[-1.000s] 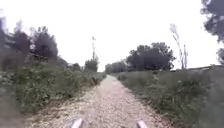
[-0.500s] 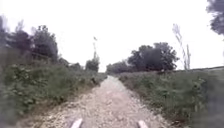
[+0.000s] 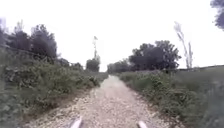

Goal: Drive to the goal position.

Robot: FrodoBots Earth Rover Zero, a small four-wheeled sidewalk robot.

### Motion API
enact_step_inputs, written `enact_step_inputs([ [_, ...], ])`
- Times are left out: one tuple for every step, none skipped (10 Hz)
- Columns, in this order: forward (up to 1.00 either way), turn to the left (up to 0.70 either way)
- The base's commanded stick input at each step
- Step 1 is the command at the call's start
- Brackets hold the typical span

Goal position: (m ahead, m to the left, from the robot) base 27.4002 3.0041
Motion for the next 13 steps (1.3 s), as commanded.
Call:
enact_step_inputs([
  [0.70,0.00],
  [0.70,0.00],
  [0.70,0.00],
  [0.70,0.00],
  [0.70,0.00],
  [0.70,0.00],
  [0.70,0.00],
  [0.70,0.00],
  [0.70,0.00],
  [0.70,0.00],
  [0.70,0.00],
  [0.70,0.00],
  [0.70,0.00],
])
